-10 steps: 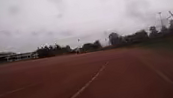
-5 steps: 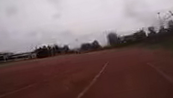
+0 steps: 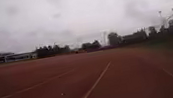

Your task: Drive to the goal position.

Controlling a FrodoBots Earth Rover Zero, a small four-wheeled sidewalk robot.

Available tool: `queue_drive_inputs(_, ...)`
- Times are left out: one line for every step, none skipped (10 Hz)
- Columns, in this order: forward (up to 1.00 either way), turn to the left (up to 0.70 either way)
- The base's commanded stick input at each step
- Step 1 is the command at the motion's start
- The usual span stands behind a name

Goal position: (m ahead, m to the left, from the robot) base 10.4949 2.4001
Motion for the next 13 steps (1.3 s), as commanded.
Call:
queue_drive_inputs(0.50,0.00)
queue_drive_inputs(0.50,-0.03)
queue_drive_inputs(0.50,-0.23)
queue_drive_inputs(0.50,-0.48)
queue_drive_inputs(0.50,-0.41)
queue_drive_inputs(0.50,-0.26)
queue_drive_inputs(0.50,-0.04)
queue_drive_inputs(0.50,0.00)
queue_drive_inputs(0.50,0.00)
queue_drive_inputs(0.50,0.00)
queue_drive_inputs(0.50,0.00)
queue_drive_inputs(0.50,0.00)
queue_drive_inputs(0.50,0.00)
